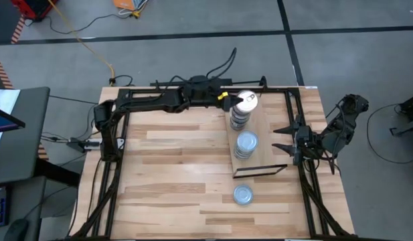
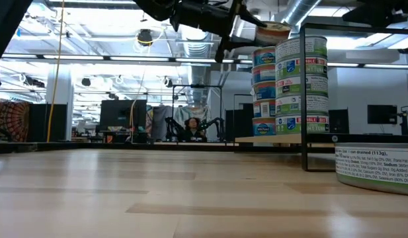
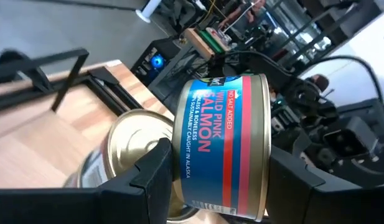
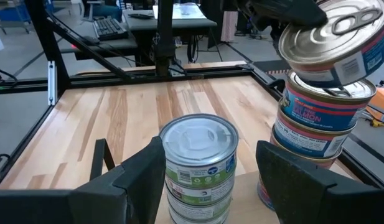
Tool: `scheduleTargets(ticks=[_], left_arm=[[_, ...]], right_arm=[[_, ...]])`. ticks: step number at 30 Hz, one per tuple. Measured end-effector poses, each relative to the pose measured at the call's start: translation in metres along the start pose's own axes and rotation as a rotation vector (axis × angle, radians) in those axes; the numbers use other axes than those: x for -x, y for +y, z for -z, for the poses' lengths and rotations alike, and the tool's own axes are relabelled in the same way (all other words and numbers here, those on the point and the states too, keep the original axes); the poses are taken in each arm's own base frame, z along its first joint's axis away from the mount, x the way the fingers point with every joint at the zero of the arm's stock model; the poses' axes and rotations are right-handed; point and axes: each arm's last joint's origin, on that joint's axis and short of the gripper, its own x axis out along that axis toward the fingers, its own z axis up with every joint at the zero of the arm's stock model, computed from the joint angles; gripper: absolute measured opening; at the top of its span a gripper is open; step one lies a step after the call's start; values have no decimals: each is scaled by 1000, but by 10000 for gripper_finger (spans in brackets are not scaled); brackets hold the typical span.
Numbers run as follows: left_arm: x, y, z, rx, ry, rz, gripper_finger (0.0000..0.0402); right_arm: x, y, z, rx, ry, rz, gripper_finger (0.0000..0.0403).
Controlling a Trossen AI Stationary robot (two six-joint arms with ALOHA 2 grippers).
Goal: Stack canned seafood by type on shelf
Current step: Stack the blue-pink tuna can on top of the other blue-pink tuna can on the shelf
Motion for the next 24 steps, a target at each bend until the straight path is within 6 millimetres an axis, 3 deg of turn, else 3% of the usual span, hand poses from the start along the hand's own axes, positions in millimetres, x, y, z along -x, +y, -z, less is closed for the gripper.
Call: scheduleTargets(ticks=[10, 14, 24], left_arm=[[1, 5, 0, 122, 19, -38, 190], [1, 5, 0, 93, 25, -28, 199], [1, 0, -4, -24, 14, -12, 288]], right_arm=[[0, 0, 0, -11, -2, -4, 277], [0, 0, 0, -11, -2, -4, 277], [0, 0, 0, -10, 0, -5, 277]])
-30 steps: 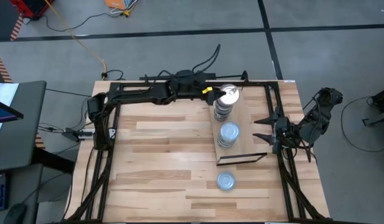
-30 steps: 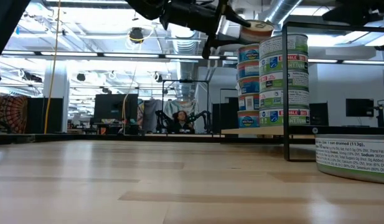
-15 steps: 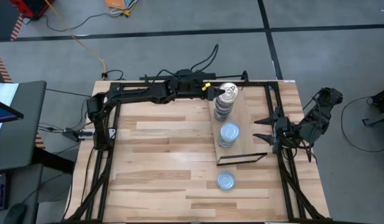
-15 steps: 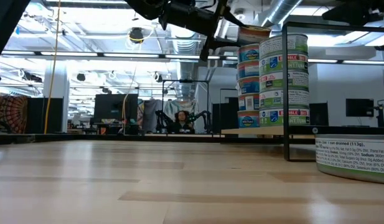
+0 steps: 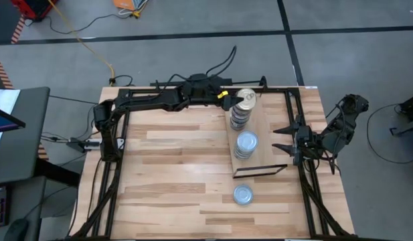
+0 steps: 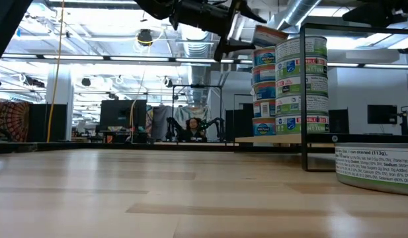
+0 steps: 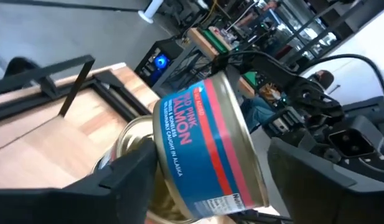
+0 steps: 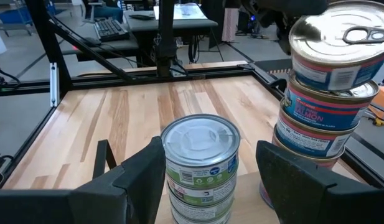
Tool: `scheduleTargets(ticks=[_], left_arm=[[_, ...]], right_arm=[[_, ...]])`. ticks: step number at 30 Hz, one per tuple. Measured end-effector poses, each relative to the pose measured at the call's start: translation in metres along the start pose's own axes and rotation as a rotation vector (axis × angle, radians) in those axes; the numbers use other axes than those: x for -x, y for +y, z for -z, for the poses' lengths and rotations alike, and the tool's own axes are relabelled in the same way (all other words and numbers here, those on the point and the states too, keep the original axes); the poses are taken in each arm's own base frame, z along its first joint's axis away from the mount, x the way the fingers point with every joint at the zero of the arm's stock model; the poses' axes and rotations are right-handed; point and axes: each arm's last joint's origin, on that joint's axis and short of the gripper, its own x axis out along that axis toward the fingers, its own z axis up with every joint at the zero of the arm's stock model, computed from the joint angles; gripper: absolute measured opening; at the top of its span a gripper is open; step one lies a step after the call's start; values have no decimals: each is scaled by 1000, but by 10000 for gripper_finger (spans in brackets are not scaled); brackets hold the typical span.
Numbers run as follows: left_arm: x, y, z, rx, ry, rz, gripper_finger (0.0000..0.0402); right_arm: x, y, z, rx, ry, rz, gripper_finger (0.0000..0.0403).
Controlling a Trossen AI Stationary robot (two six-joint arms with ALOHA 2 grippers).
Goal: Stack canned seafood by type on shelf
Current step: Stack the blue-pink tuna can on top of the other blue-pink tuna can on the shelf, then stack the green tuna can on top of the other green tuna can on the shelf
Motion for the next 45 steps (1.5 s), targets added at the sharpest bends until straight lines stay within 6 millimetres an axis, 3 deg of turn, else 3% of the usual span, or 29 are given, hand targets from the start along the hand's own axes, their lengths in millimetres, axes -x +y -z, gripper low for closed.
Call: scheduleTargets(ticks=[6, 18, 22, 26, 29, 34, 39, 45], left_arm=[[2, -3, -3, -28, 24, -28, 324], [6, -4, -5, -65, 40, -92, 327], [17, -13, -15, -202, 1, -109, 327], [33, -42, -13, -518, -43, -199, 327], [37, -76, 16, -833, 24, -210, 327], [38, -130, 96, -1212, 175, -167, 327], [39, -161, 170, -1215, 253, -101, 327], [36, -172, 255, -1271, 369, 10, 327]], right_arm=[[0, 0, 0, 0, 0, 0, 277], [0, 0, 0, -2, 0, -1, 277], [0, 0, 0, -2, 1, -1, 277], [0, 0, 0, 1, 3, -2, 277], [0, 0, 1, 10, 4, -1, 277], [0, 0, 1, 10, 4, -1, 277], [0, 0, 0, 0, 1, -2, 277], [0, 0, -1, -20, -6, -4, 277]])
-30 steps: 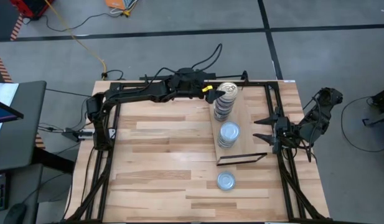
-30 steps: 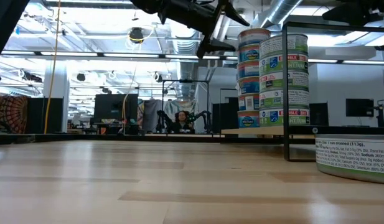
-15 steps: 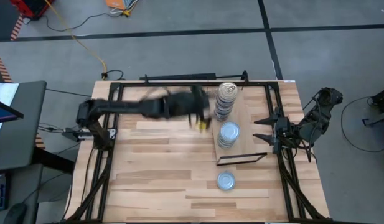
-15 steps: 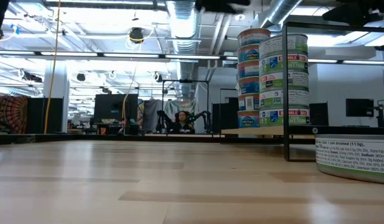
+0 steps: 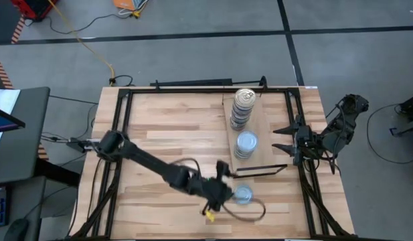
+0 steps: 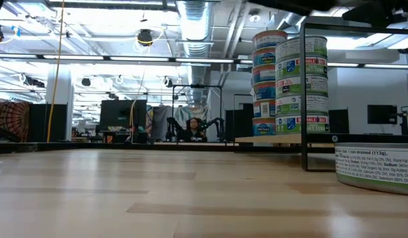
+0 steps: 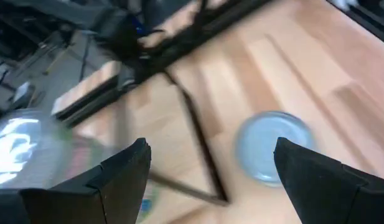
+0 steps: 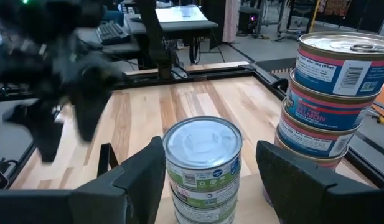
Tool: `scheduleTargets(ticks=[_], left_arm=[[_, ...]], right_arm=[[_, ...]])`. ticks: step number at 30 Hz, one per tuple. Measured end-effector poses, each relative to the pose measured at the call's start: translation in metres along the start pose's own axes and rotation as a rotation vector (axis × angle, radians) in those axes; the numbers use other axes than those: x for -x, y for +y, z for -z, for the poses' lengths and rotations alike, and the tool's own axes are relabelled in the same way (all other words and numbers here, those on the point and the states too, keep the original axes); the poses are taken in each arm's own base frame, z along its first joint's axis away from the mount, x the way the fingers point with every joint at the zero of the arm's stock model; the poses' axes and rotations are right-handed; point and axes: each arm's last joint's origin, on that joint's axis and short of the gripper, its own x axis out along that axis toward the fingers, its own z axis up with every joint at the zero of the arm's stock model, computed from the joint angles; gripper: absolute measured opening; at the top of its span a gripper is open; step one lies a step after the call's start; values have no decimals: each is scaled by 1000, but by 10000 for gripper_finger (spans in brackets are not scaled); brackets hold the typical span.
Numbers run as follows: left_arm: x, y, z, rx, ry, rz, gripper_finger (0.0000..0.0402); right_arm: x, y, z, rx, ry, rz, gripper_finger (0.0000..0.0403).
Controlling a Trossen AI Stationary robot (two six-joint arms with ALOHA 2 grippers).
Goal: Stack canned seafood by type on shelf
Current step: Stack the green tuna can on top of the other green tuna can on the shelf
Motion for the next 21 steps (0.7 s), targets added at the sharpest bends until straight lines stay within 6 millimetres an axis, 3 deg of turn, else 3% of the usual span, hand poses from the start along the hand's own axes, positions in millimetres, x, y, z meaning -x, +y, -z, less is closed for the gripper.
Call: scheduleTargets(ticks=[5, 13, 21], left_arm=[[-16, -37, 9, -16, -25, 52, 327], [-47, -47, 27, 69, -34, 25, 327], [-65, -68, 43, -231, -27, -34, 312]], right_arm=[[0, 0, 0, -4, -3, -1, 277], [0, 0, 0, -2, -2, 0, 277], [0, 0, 1, 6, 4, 2, 277]])
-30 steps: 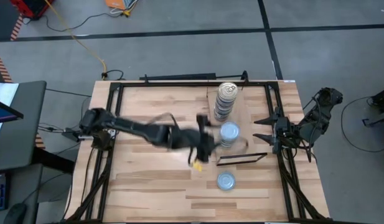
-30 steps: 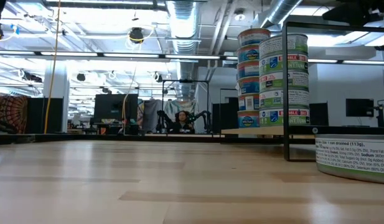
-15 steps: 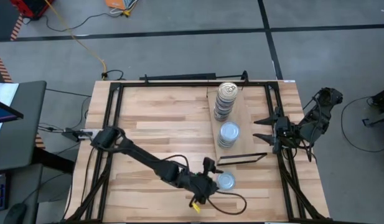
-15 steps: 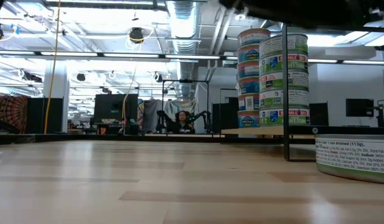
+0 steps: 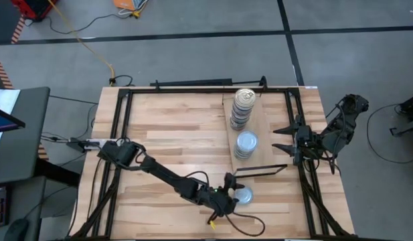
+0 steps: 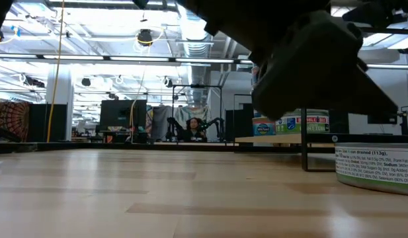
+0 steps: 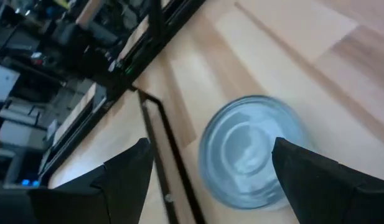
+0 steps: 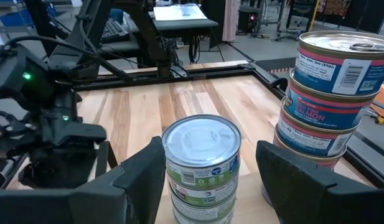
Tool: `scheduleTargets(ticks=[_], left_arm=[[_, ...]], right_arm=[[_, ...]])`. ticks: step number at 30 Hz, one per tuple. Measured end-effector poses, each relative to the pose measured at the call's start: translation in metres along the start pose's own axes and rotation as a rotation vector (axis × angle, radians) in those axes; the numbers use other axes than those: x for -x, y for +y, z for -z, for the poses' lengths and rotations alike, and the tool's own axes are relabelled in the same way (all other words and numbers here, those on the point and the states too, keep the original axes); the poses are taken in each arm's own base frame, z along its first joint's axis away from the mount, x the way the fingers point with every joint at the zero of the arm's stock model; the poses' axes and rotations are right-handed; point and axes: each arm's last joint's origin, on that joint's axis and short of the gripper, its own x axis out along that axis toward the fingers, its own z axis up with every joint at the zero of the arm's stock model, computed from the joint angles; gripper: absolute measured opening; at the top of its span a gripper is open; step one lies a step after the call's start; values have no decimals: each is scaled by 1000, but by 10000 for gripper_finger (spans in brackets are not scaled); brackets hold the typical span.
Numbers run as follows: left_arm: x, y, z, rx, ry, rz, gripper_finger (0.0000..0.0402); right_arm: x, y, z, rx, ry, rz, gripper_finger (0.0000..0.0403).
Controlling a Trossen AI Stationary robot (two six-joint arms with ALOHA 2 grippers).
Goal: Stack canned seafood by type on shelf
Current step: Stack the green tuna can on top of the other green tuna can on the shelf
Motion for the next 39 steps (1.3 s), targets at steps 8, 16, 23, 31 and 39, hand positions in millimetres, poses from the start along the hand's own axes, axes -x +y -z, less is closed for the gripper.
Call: scheduleTargets(ticks=[8, 16, 23, 31, 39], left_arm=[[-6, 7, 3, 81, -47, 43, 287], [-11, 13, 8, 147, -61, 106, 248], [-12, 8, 18, 91, 31, 168, 240], [-10, 5, 26, 17, 104, 220, 240], [13, 2, 33, -14, 302, 286, 240]], right_arm=[[0, 0, 0, 3, 2, 1, 277], [0, 0, 0, 1, 1, 1, 277], [0, 0, 0, 1, 1, 1, 277], [0, 0, 0, 0, 1, 0, 277], [0, 0, 0, 1, 1, 1, 277]])
